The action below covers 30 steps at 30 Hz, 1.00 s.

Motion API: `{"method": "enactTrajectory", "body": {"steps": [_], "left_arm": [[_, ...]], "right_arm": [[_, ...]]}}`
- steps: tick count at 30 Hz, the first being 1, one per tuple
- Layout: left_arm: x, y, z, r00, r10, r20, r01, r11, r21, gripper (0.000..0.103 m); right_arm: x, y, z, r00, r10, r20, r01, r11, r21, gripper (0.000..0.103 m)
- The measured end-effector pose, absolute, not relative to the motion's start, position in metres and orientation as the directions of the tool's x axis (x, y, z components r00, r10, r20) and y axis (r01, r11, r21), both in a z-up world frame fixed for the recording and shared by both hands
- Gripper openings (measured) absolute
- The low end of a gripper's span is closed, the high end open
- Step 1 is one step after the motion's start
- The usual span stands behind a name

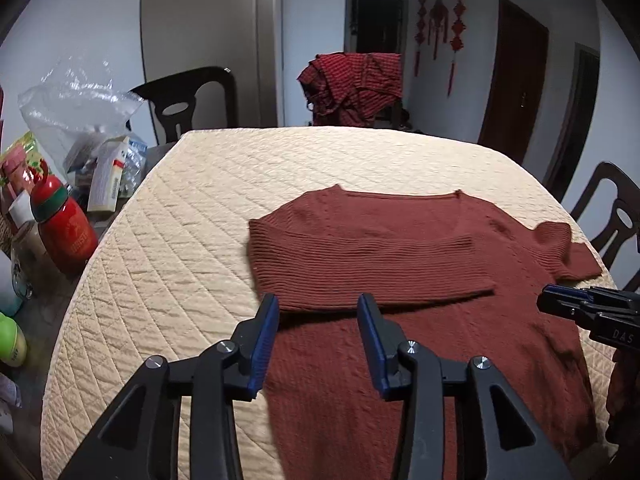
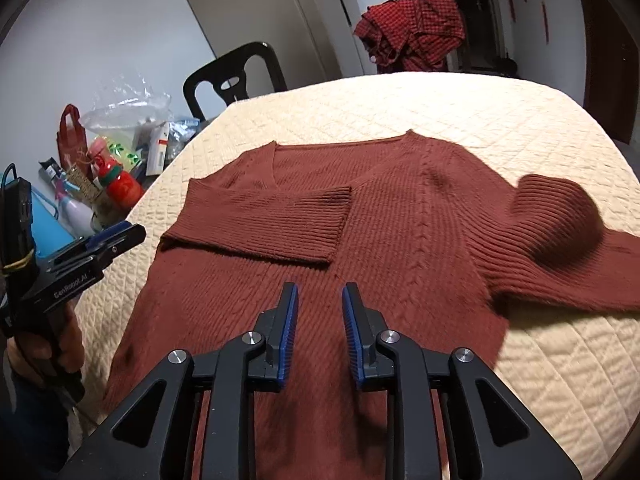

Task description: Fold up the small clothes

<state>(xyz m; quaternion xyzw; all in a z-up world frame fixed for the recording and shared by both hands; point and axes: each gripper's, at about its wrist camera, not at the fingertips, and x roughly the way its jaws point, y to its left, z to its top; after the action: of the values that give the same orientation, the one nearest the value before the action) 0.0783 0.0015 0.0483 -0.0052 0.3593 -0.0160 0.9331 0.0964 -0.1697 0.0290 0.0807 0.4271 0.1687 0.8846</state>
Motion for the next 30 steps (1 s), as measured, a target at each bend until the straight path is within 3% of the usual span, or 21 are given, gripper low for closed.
{"method": "enactTrajectory", "body": {"steps": [2,3,19,30], "left_arm": [[0.076,-0.007,0.05,0.74,-0.048,-0.671,0.044,0.999,-0.023,0.047],[0.074,-0.012,0.05,0.739,-0.054,-0.671,0.053,0.998,-0.023,0.048],[0.084,-0.062,0.029,0.705,-0.118,-0.7,0.148,0.989,-0.017,0.057],[0.095,-0.037,0.004,0.657,-0.083,-0.749,0.073,0.996,-0.046,0.057]], "right_arm": [[0.089,-0.175,0.031,0.589,0.355,-0.726,-0.217,0.935,0.281,0.04],[0.086,-0.179,0.031,0.595,0.35,-0.724,-0.208,0.936,0.282,0.041],[0.062,-0.25,0.023,0.64,0.253,-0.725,-0.032,0.952,0.304,0.042],[0.067,-0.347,0.002,0.665,0.131,-0.735,0.282,0.868,0.409,0.042]]}}
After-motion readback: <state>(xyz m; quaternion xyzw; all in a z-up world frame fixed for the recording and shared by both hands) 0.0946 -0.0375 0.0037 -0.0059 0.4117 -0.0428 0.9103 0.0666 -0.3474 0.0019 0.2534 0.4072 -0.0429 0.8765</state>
